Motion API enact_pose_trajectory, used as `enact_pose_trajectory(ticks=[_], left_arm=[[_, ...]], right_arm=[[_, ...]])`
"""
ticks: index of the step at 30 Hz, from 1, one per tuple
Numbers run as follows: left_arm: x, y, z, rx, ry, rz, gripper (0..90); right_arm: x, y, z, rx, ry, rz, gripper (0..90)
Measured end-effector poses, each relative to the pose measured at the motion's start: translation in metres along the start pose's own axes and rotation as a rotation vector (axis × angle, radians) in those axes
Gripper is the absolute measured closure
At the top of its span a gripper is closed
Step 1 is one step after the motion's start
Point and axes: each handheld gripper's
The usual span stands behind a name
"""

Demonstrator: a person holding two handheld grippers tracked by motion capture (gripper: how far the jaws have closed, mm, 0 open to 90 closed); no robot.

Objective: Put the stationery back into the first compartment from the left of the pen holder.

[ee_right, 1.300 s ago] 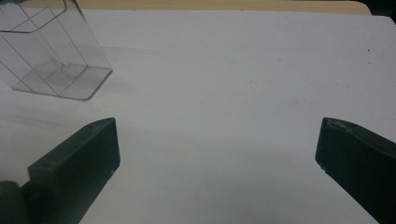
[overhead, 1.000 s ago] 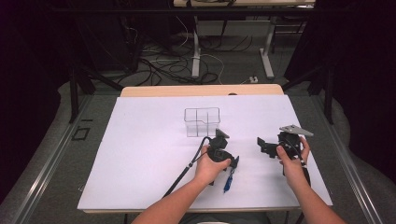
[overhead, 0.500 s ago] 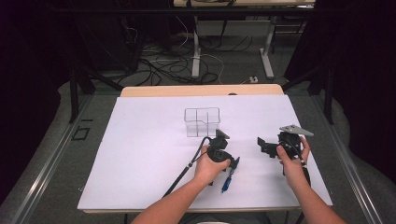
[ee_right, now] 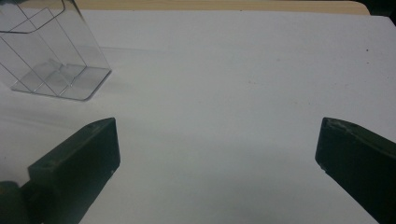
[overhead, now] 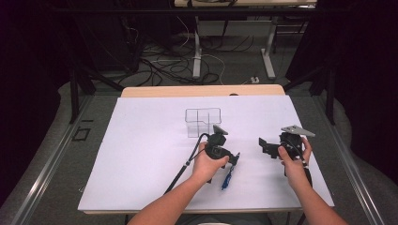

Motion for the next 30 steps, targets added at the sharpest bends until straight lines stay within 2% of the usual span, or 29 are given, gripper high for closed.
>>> enact_pose_trajectory(ticks=[8, 11, 16, 20, 24, 28, 30], left_arm=[[-0.004, 0.021, -0.002, -0.002, -0.032, -0.114, 79.8], [-0.005, 0.030, -0.001, -0.018, -0.072, -0.159, 79.8], [-0.008, 0.045, -0.003, -0.039, -0.086, -0.250, 79.8], [-0.010, 0.057, -0.003, -0.050, -0.108, -0.300, 79.8], [-0.013, 0.069, -0.004, -0.087, -0.150, -0.351, 79.8], [-0.015, 0.080, -0.004, -0.091, -0.183, -0.407, 79.7], [-0.017, 0.085, -0.005, -0.108, -0.199, -0.434, 79.7]], right_arm=[[0.000, 0.000, 0.000, 0.004, -0.005, 0.000, 0.0], [0.000, 0.000, 0.000, 0.002, -0.001, 0.000, 0.0], [0.000, 0.000, 0.000, 0.001, 0.000, 0.000, 0.0], [0.000, 0.000, 0.000, 0.002, 0.000, 0.001, 0.0], [0.000, 0.000, 0.000, 0.002, -0.001, 0.001, 0.0], [0.001, 0.000, 0.001, 0.002, -0.005, 0.005, 0.0], [0.001, 0.000, 0.001, 0.000, -0.002, 0.006, 0.0]])
Point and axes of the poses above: each handheld gripper's, and its own axes: y roughly backward along the jaws, x roughly out of its underside, z roughly to its left, and after that the axes turned 2 degrees about x, right-handed
